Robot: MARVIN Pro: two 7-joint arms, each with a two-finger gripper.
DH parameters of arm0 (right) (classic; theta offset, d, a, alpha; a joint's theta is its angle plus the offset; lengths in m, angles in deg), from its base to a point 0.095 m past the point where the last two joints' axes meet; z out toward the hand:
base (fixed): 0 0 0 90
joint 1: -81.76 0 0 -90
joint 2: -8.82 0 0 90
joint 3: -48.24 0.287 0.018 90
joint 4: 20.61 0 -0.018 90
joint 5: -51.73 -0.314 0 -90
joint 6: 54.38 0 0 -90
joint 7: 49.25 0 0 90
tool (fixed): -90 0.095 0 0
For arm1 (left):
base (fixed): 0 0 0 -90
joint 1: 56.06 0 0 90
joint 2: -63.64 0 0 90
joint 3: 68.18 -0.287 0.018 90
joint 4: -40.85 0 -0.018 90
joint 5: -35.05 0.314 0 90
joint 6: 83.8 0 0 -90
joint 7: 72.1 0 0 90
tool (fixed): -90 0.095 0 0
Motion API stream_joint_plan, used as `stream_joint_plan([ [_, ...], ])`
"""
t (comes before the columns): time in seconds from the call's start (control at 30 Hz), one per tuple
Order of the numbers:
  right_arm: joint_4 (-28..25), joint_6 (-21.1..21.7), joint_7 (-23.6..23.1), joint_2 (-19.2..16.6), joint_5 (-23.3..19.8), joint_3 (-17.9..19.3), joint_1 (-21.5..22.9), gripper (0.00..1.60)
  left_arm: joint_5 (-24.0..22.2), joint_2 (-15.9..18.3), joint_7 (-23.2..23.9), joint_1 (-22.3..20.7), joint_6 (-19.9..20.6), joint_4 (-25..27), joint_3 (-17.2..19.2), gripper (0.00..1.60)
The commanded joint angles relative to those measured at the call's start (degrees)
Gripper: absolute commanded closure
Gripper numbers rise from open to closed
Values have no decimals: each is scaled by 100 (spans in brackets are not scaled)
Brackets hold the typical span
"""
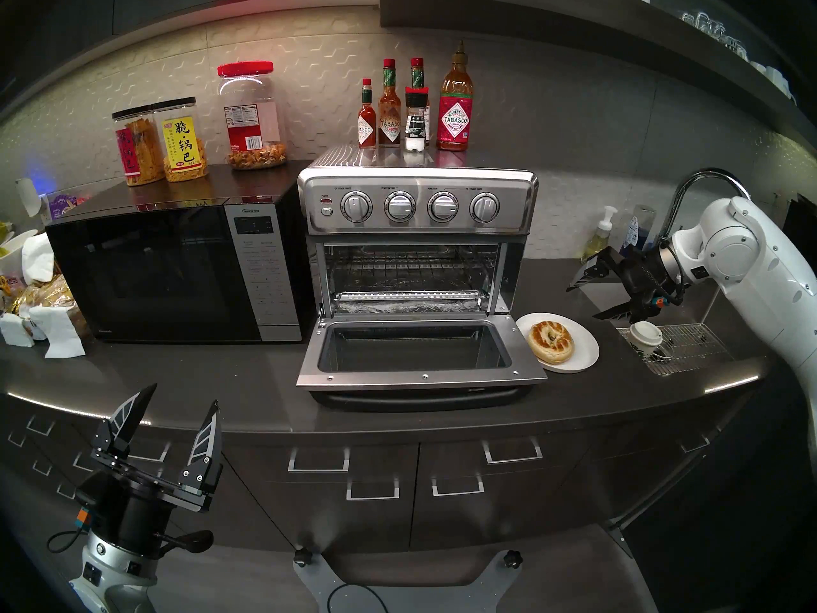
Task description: Open the oven and place the bagel inside on the rack
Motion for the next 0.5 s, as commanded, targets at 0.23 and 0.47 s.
stream_joint_plan([
  [0.23, -31, 243, -634, -216, -213, -976, 548, 0, -7, -23, -8, 32, -6, 143, 9, 0],
  [0.47, 132, 363, -839, -27, -297, -1359, 793, 0, -6, -26, -9, 36, -3, 148, 9, 0],
])
